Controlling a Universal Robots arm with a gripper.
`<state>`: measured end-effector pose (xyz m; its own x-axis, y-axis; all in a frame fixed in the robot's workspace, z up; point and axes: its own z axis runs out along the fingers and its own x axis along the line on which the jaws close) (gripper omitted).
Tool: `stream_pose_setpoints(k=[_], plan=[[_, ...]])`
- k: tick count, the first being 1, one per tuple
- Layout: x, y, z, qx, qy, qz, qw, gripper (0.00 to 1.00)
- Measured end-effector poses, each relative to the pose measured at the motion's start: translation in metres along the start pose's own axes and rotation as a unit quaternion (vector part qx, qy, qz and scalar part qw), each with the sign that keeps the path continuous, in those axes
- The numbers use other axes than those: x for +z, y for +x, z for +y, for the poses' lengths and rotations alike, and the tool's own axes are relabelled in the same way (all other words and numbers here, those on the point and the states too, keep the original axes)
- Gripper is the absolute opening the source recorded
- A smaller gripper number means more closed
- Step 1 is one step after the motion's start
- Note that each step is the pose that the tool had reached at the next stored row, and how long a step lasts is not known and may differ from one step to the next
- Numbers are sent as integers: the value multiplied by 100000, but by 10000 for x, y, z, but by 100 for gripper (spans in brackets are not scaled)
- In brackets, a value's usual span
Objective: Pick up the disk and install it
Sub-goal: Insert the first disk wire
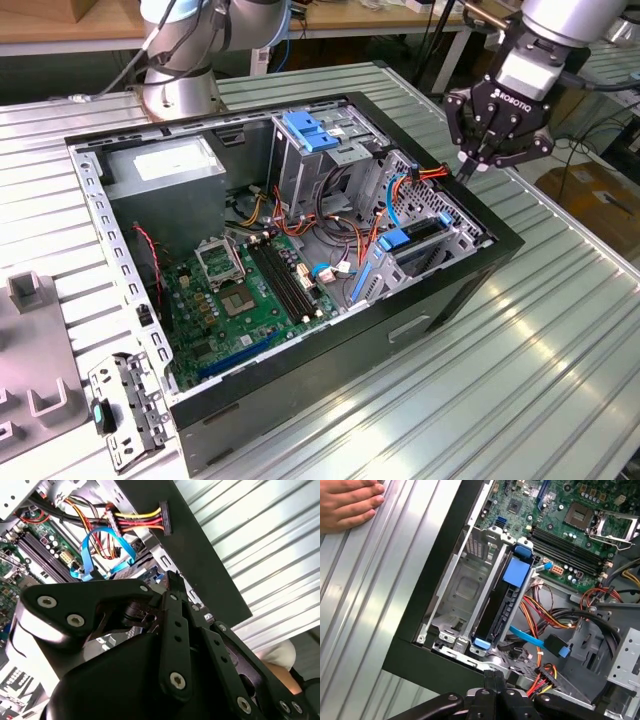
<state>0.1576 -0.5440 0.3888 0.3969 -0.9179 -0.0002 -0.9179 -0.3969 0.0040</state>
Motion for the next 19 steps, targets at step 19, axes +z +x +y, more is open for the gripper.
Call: stream_pose_setpoints(k=[19], plan=[[35,-195,-307,-2840,0,3,99960,11]])
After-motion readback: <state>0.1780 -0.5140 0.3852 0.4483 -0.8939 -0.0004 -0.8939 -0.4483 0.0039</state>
